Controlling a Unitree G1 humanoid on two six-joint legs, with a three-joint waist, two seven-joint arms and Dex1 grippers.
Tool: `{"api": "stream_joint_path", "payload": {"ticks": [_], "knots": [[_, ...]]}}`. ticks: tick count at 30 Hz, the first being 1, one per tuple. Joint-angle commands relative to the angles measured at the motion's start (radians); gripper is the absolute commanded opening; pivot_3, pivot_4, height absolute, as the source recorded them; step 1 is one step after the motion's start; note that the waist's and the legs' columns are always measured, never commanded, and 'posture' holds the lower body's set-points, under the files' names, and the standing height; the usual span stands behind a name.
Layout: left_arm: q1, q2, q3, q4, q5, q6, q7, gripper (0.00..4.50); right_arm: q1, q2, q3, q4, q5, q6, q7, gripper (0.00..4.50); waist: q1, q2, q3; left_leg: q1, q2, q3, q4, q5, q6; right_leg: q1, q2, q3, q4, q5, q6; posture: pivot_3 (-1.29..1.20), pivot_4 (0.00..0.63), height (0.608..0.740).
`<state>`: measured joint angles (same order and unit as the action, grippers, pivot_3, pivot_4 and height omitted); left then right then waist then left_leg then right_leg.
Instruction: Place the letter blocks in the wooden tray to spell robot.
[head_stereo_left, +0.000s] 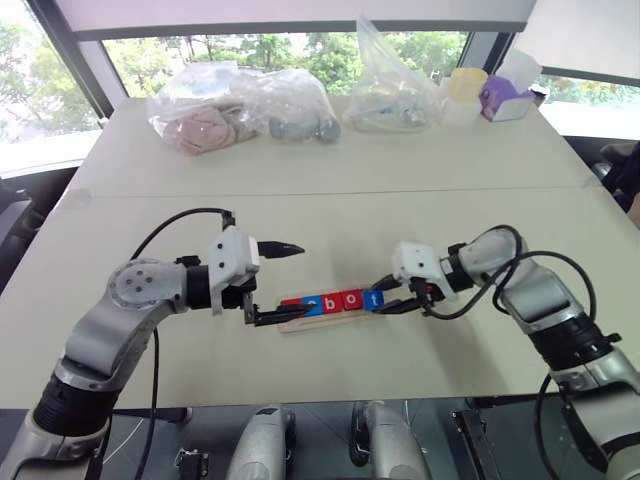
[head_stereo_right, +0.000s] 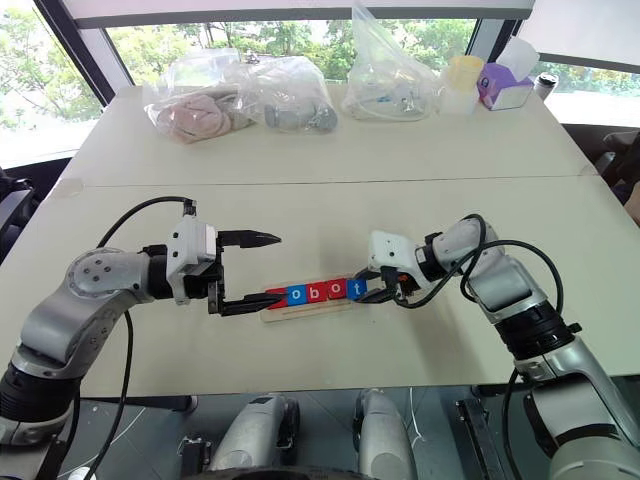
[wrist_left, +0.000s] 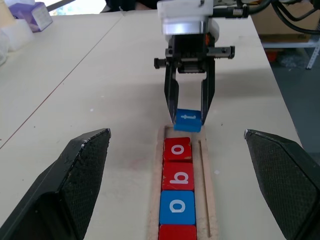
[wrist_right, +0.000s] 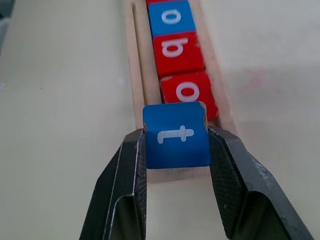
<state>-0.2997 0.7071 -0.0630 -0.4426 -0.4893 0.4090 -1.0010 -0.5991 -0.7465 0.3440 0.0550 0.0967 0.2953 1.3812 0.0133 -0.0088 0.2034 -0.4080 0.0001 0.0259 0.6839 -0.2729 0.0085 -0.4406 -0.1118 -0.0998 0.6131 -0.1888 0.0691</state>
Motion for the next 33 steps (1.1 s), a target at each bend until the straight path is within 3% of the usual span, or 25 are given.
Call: {"api": "stream_joint_path", "payload": {"ticks": [1,33], "knots": [[-0.003,0.007,0.016,-0.029,-0.006,-0.005,0.002,4.5,-0.037,0.008,0.005,0.029,-0.023,-0.04,0.002,1.15,0.0,0.0,0.0,0.0,0.0,0.0,0.0,0.0,0.0,0.0,0.0,0.0,0.0,0.0,0.0,0.0,0.15,0.74],[0.022,-0.004,0.015,-0.056,-0.006,-0.001,0.057,4.5,-0.123,0.071,0.04,0.132,-0.082,-0.07,0.044,1.15,-0.001,0.0,0.0,0.0,-0.001,0.0,0.0,0.0,0.0,0.0,0.0,0.0,0.0,0.0,0.0,0.0,0.15,0.74]]}}
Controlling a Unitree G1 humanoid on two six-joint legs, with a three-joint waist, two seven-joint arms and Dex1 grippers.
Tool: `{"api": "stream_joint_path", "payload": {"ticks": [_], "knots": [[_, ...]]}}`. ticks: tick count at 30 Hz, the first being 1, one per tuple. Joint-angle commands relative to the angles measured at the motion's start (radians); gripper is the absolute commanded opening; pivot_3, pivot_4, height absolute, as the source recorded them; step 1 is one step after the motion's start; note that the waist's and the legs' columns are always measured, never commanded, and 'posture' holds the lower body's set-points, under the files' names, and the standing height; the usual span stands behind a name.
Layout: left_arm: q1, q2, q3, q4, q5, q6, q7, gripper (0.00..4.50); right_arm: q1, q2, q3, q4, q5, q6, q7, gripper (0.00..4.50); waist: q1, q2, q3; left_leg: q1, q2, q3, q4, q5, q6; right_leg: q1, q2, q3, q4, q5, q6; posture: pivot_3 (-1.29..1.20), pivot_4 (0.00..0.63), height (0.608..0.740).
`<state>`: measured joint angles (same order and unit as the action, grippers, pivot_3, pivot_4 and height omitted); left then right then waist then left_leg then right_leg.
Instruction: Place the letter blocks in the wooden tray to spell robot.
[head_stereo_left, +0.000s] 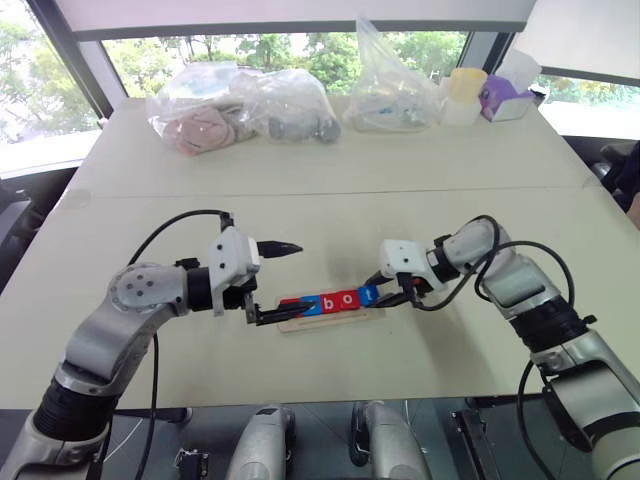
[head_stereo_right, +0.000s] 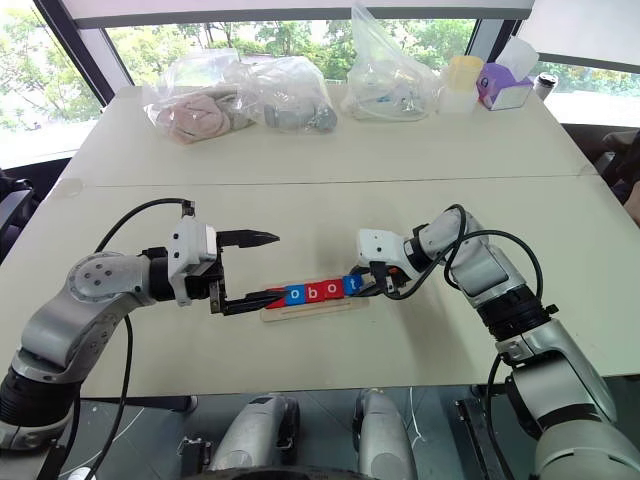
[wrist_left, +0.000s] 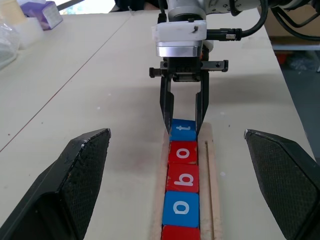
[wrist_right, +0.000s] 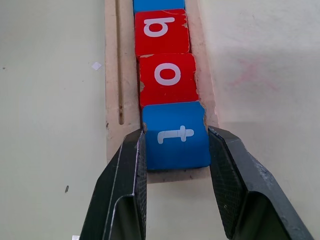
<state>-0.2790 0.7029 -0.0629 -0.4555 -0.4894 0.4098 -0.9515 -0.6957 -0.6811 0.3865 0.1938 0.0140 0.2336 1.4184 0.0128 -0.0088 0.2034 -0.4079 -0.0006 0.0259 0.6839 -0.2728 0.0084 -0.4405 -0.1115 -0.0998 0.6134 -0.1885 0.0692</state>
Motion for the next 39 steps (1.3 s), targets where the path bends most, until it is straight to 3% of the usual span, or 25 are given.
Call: {"api": "stream_joint_path", "payload": {"ticks": [1,14,20,21,26,30,39], "knots": [[0.003,0.001,0.016,-0.044,-0.007,-0.002,0.008,4.5,-0.026,0.005,-0.003,-0.011,0.001,-0.006,0.009,1.15,0.0,0.0,0.0,0.0,0.0,0.0,0.0,0.0,0.0,0.0,0.0,0.0,0.0,0.0,0.0,0.0,0.15,0.74],[-0.013,-0.007,0.008,-0.036,-0.003,-0.003,0.006,4.5,-0.039,0.003,-0.014,-0.028,0.012,0.021,0.024,1.15,0.0,0.0,0.0,0.0,0.0,0.0,0.0,0.0,0.0,0.0,0.0,0.0,0.0,0.0,0.0,0.0,0.15,0.74],[-0.014,-0.007,0.009,-0.032,-0.001,-0.006,0.002,4.5,-0.046,0.004,-0.019,-0.033,0.019,0.034,0.028,4.22,0.0,0.0,0.0,0.0,0.0,0.0,0.0,0.0,0.0,0.0,0.0,0.0,0.0,0.0,0.0,0.0,0.15,0.74],[-0.014,-0.007,0.009,-0.031,0.0,-0.007,0.001,4.5,-0.048,0.003,-0.021,-0.036,0.023,0.041,0.032,4.48,0.0,0.0,0.0,0.0,0.0,0.0,0.0,0.0,0.0,0.0,0.0,0.0,0.0,0.0,0.0,0.0,0.15,0.74],[-0.015,-0.009,0.008,-0.029,0.001,-0.008,0.002,4.5,-0.066,0.004,-0.051,-0.045,0.056,0.077,0.036,4.48,-0.001,0.0,0.0,0.0,0.0,0.0,0.0,0.0,0.0,0.0,0.0,0.0,0.0,0.0,0.0,0.0,0.15,0.74],[-0.017,-0.011,0.007,-0.029,0.002,-0.007,0.003,4.5,-0.105,0.045,-0.098,0.021,0.06,0.063,-0.06,4.48,-0.002,0.0,0.0,0.0,0.0,0.0,0.0,0.0,0.0,0.0,0.0,0.0,0.0,0.0,0.0,0.0,0.15,0.74],[-0.019,-0.009,0.007,-0.028,-0.002,-0.005,-0.003,4.5,-0.079,0.077,-0.094,0.167,-0.036,-0.132,-0.221,4.48,-0.001,0.0,0.0,0.0,-0.001,0.001,0.0,0.0,0.0,0.0,0.0,0.0,0.0,0.0,0.0,0.0,0.15,0.74]]}}
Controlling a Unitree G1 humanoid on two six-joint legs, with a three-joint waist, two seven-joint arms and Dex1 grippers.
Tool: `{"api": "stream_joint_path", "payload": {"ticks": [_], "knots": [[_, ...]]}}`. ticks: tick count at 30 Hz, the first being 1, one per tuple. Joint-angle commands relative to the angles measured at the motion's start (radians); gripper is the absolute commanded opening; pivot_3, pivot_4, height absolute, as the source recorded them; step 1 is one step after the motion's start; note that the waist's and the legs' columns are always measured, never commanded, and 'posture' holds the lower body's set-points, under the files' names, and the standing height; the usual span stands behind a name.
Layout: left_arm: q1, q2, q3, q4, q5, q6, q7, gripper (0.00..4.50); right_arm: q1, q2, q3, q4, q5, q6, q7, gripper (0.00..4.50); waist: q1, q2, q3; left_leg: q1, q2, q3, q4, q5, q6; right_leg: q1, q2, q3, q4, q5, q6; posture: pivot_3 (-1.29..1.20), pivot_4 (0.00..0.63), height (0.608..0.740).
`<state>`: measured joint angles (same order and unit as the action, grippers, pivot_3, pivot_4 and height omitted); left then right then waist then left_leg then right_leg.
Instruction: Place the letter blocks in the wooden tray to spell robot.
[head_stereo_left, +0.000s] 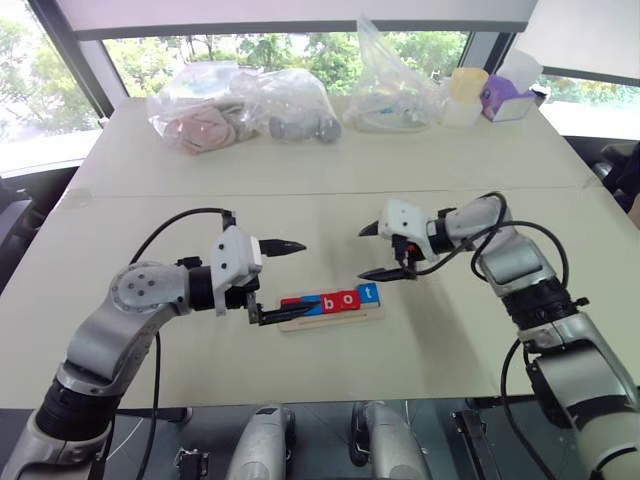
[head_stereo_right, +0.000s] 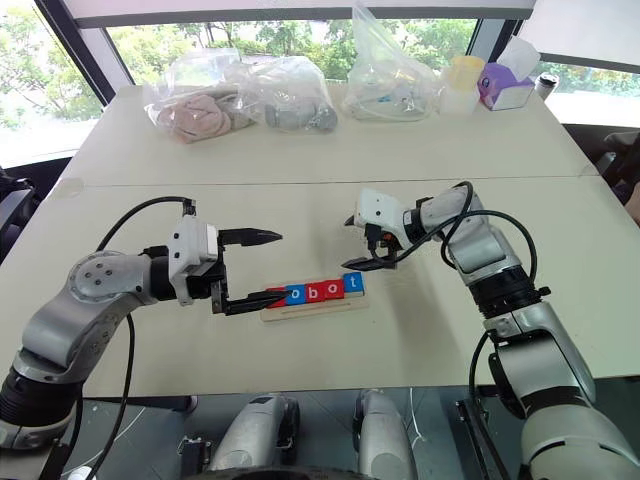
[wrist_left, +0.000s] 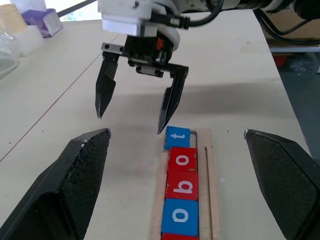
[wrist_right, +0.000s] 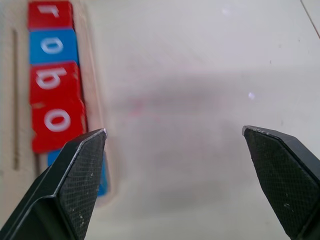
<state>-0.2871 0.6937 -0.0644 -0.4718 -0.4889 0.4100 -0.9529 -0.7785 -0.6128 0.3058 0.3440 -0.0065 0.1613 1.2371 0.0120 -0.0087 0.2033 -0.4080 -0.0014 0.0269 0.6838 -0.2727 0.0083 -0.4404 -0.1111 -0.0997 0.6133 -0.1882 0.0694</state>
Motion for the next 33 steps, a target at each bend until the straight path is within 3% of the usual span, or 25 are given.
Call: {"api": "stream_joint_path", "payload": {"ticks": [1,7,27,33], "knots": [[-0.01,0.001,0.009,-0.012,-0.003,-0.006,-0.002,4.5,0.007,0.012,-0.015,0.026,-0.021,-0.074,-0.052,4.48,-0.001,0.0,0.0,0.0,0.0,0.0,0.0,0.0,0.0,0.0,0.0,0.0,0.0,0.0,0.0,0.0,0.15,0.74],[-0.016,0.003,0.01,-0.01,-0.004,-0.003,-0.006,4.5,0.014,0.012,-0.01,0.063,-0.048,-0.138,-0.077,4.48,-0.002,0.0,0.0,0.001,0.0,0.0,0.0,0.0,0.0,0.0,0.0,0.0,0.001,0.0,0.0,0.0,0.15,0.74],[-0.023,-0.008,0.002,-0.004,-0.002,-0.004,-0.005,4.5,0.038,0.006,-0.02,-0.033,-0.015,-0.083,-0.03,4.48,-0.001,0.0,0.0,0.001,0.0,-0.001,0.0,0.0,0.0,0.0,0.001,0.0,0.001,0.0,0.0,0.0,0.15,0.74],[-0.021,-0.01,0.003,-0.006,-0.001,-0.002,-0.003,4.5,-0.003,0.029,-0.037,0.026,-0.05,-0.126,-0.131,4.48,-0.001,0.0,0.0,0.001,0.0,-0.001,0.0,0.0,0.0,0.0,0.001,0.0,0.001,0.0,0.0,0.0,0.15,0.74]]}}
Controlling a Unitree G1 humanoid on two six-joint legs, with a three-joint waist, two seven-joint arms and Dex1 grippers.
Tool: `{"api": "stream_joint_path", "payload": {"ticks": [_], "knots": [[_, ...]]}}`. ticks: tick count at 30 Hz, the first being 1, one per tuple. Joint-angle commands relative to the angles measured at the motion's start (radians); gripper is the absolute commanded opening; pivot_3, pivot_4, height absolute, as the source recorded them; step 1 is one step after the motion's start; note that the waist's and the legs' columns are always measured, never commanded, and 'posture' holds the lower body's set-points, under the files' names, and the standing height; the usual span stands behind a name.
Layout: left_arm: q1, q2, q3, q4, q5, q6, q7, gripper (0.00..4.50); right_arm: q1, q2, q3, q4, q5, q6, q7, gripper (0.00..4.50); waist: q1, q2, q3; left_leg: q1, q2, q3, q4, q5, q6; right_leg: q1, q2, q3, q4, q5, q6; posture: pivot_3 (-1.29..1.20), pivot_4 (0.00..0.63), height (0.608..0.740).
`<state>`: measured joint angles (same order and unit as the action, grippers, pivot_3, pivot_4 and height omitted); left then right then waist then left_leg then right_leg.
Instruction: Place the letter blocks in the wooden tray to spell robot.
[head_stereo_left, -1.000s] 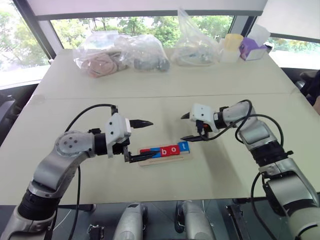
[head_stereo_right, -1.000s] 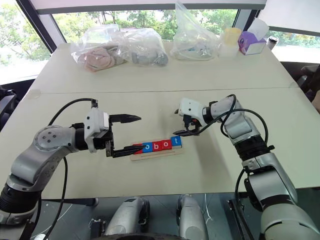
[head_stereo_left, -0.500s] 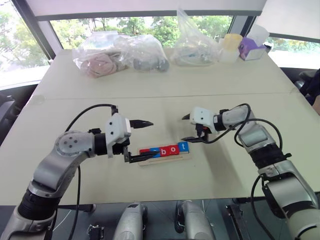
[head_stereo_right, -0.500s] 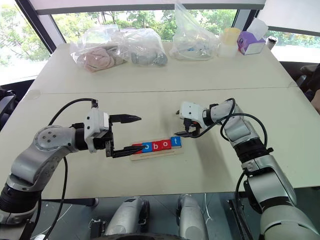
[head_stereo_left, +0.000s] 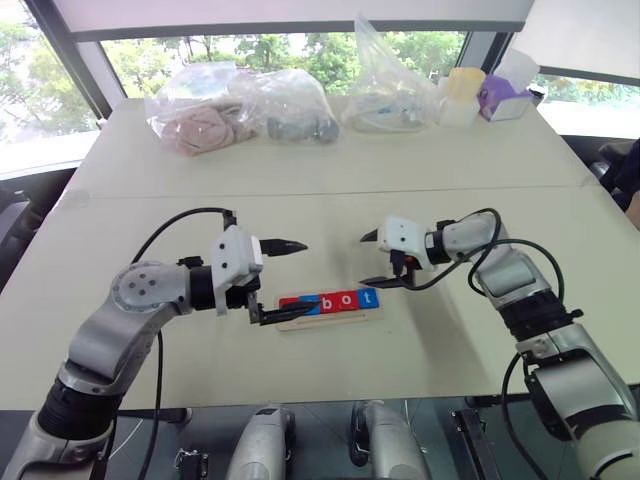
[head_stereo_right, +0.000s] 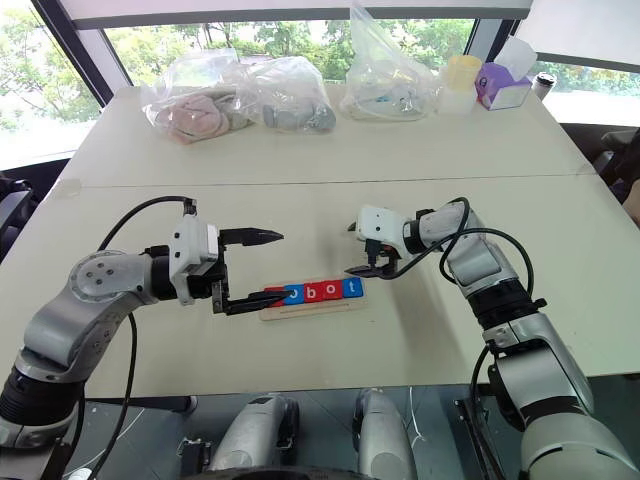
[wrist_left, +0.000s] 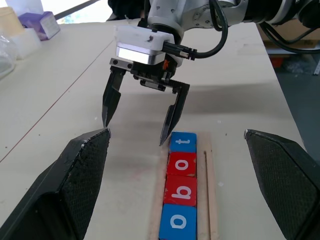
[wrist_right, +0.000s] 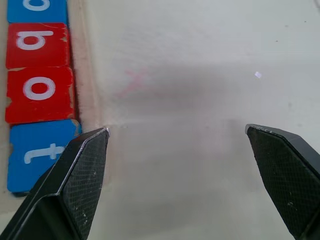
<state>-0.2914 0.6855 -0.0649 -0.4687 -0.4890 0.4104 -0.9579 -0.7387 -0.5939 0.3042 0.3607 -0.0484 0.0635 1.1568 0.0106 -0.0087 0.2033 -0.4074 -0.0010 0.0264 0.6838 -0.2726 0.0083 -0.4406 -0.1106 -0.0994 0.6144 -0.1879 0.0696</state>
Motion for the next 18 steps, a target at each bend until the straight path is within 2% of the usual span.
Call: {"api": "stream_joint_path", "payload": {"ticks": [1,5,8,13,18], "knots": [[-0.017,-0.001,0.004,-0.009,-0.001,-0.002,0.002,4.5,-0.049,0.01,-0.042,0.013,-0.01,-0.028,-0.065,4.48,0.0,0.0,0.0,0.0,0.0,0.0,0.0,0.0,0.0,0.0,0.0,0.0,0.0,0.0,0.0,0.0,0.15,0.74],[-0.011,0.003,0.012,-0.013,-0.006,0.0,0.001,4.5,-0.038,-0.025,-0.073,-0.053,0.023,0.024,-0.052,4.48,0.001,0.0,0.0,0.0,0.0,0.0,0.0,0.0,0.0,0.0,0.0,0.0,0.0,0.0,0.0,0.0,0.15,0.74],[0.007,0.017,0.025,-0.025,-0.012,0.008,-0.002,4.5,0.023,-0.083,-0.128,-0.194,0.088,0.143,-0.013,4.48,0.005,0.0,0.0,-0.001,0.0,0.0,0.0,0.0,0.0,0.0,0.0,0.0,0.0,0.0,0.0,0.0,0.15,0.74],[0.048,0.053,0.073,-0.046,-0.039,0.047,0.005,4.5,0.229,-0.234,-0.256,-0.52,0.247,0.389,0.048,4.48,0.003,0.0,0.0,-0.001,0.001,-0.001,0.0,0.0,0.0,0.0,-0.001,0.0,-0.001,0.0,0.001,0.0,0.15,0.74],[0.095,0.088,0.135,-0.074,-0.071,0.089,0.016,4.5,0.395,-0.332,-0.39,-0.755,0.387,0.593,0.029,4.48,0.0,0.0,0.0,0.0,0.002,0.0,0.0,0.0,0.0,0.0,-0.002,0.0,-0.001,-0.002,0.003,0.0,0.15,0.74]]}}
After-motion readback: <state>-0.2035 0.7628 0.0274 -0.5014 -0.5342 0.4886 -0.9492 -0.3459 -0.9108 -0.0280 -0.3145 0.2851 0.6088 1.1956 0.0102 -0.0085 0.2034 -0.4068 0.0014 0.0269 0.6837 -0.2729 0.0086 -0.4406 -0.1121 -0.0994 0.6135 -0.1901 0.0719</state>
